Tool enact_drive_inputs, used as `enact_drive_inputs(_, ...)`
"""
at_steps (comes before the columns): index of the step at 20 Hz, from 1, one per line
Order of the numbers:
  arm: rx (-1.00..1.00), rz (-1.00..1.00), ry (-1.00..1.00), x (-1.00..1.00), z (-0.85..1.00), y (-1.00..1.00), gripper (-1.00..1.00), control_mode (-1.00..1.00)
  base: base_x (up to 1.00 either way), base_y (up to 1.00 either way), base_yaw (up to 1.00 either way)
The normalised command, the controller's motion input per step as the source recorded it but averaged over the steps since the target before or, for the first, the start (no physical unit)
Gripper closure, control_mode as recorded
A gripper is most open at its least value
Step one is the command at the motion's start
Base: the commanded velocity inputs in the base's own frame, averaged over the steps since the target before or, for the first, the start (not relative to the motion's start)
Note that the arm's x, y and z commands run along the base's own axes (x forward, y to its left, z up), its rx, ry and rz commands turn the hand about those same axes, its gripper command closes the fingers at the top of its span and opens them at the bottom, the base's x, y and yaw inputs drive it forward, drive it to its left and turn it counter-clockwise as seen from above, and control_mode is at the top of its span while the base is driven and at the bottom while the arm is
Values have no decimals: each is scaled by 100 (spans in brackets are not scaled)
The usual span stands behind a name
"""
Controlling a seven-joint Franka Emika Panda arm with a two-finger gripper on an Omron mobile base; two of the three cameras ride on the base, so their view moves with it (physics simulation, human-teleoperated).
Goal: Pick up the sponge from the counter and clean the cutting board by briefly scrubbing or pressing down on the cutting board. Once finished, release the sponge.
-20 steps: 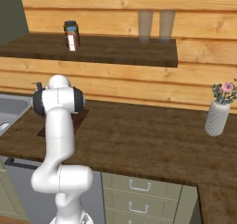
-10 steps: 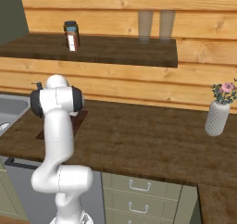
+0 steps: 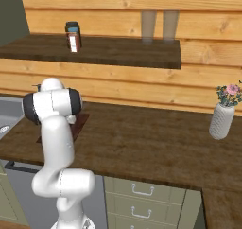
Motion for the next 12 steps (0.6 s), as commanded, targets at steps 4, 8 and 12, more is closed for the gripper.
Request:
enact_drive_inputs(4,2,0,0,-98,-45,-5,100,-100,0,0,0)
enact_drive_inputs(8,3,0,0,-100,-50,-11,100,-100,0,0,0)
enact_drive_inputs(12,4,0,0,-100,-54,-19,100,-100,0,0,0)
